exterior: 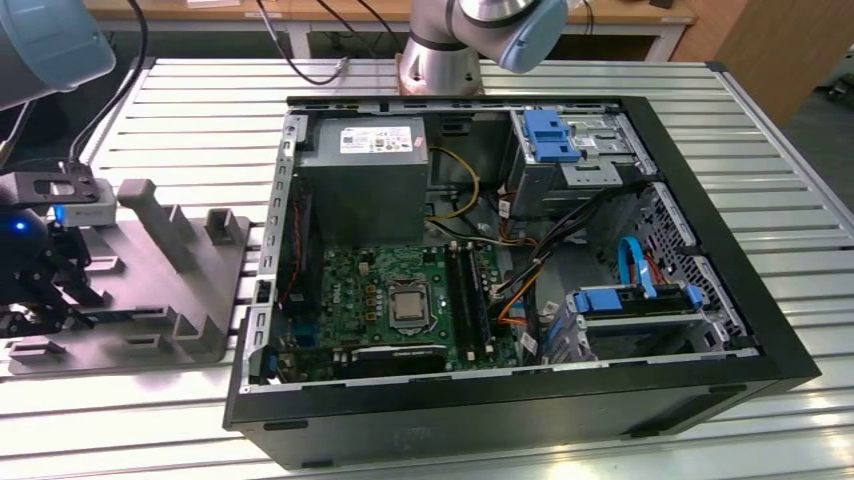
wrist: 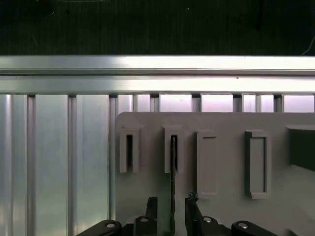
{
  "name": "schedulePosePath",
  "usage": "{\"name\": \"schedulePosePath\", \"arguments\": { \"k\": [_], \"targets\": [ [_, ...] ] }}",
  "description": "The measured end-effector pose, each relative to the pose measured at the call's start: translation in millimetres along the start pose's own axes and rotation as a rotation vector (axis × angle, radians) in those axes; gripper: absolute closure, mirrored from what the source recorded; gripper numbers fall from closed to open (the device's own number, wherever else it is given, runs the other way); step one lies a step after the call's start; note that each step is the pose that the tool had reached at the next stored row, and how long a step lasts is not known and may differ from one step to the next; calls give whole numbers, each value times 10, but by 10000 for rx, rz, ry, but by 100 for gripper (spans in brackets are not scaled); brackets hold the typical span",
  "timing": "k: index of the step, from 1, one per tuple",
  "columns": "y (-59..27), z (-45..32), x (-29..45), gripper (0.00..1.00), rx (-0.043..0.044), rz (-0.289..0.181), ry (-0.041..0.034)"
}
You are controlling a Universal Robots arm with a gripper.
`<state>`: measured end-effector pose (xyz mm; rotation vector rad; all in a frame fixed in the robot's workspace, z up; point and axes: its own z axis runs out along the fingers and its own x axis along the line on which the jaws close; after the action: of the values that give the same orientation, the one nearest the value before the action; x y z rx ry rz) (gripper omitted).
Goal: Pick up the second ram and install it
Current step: 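Pick up the second ram and move it above second insertion slot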
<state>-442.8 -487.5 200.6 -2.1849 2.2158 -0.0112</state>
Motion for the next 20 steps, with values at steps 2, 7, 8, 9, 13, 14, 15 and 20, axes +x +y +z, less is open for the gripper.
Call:
{"name": "schedulePosePath", "arguments": {
  "k": [2, 7, 8, 9, 13, 14, 15, 20],
  "targets": [
    [2, 18, 0, 64, -2, 0, 2],
    [5, 43, -9, 64, 0, 2, 1],
    [5, 44, -11, 64, 0, 1, 1],
    [5, 44, -11, 64, 0, 1, 1],
    [5, 44, -11, 64, 0, 0, 1],
    [5, 44, -11, 64, 0, 0, 0],
    [5, 44, -11, 64, -1, 0, 1],
    [5, 44, -12, 73, 0, 0, 1]
  ]
}}
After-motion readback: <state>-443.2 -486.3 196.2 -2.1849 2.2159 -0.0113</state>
